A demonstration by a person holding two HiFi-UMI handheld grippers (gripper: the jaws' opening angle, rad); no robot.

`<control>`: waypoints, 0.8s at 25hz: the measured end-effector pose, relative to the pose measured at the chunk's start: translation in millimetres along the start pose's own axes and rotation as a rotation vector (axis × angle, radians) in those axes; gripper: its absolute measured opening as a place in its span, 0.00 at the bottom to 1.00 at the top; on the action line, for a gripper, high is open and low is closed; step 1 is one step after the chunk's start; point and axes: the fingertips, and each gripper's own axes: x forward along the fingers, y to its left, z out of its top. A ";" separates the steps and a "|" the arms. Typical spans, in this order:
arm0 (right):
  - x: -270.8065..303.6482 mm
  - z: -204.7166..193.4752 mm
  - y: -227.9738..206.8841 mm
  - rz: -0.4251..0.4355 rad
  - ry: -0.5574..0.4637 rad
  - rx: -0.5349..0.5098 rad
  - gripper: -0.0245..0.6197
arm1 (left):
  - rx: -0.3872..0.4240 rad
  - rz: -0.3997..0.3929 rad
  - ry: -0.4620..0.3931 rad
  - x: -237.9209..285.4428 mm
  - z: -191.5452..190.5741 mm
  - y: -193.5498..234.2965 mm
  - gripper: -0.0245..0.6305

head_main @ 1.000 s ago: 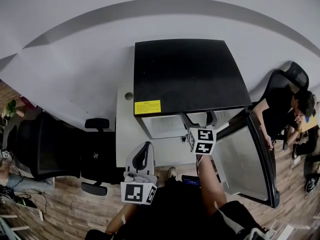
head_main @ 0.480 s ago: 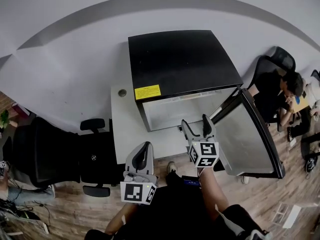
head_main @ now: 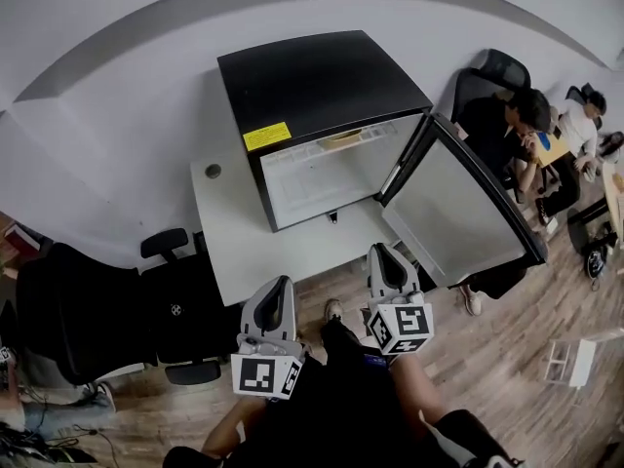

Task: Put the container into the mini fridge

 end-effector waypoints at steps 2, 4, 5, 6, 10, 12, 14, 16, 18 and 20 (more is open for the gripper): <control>-20.0 3.6 5.3 0.002 -0.011 0.009 0.10 | -0.006 -0.017 -0.002 -6.4 1.8 -7.2 0.05; -36.7 7.6 8.9 0.001 -0.021 0.012 0.09 | -0.008 -0.034 -0.006 -11.0 3.7 -14.9 0.05; -43.8 9.3 10.6 0.000 -0.026 0.013 0.09 | -0.008 -0.040 -0.007 -12.8 4.4 -18.3 0.05; -50.0 10.8 12.4 0.000 -0.032 0.014 0.09 | -0.007 -0.045 -0.007 -14.2 4.7 -21.3 0.05; -67.8 13.1 18.2 0.014 -0.040 0.030 0.09 | -0.011 -0.052 -0.004 -14.5 3.6 -31.1 0.05; -71.7 11.3 17.9 0.020 -0.036 0.040 0.09 | -0.008 -0.052 -0.002 -11.2 2.8 -34.9 0.05; -72.3 10.0 16.0 0.026 -0.040 0.047 0.09 | -0.001 -0.048 -0.004 -6.2 2.9 -37.3 0.05; -72.6 8.6 14.5 0.038 -0.044 0.052 0.09 | 0.005 -0.039 -0.007 -2.5 3.5 -39.3 0.05; -73.0 9.4 13.5 0.052 -0.042 0.055 0.09 | 0.006 -0.026 -0.009 -0.1 4.1 -41.6 0.05; -72.3 11.5 10.9 0.060 -0.041 0.055 0.09 | 0.006 -0.017 -0.010 2.6 4.6 -44.3 0.05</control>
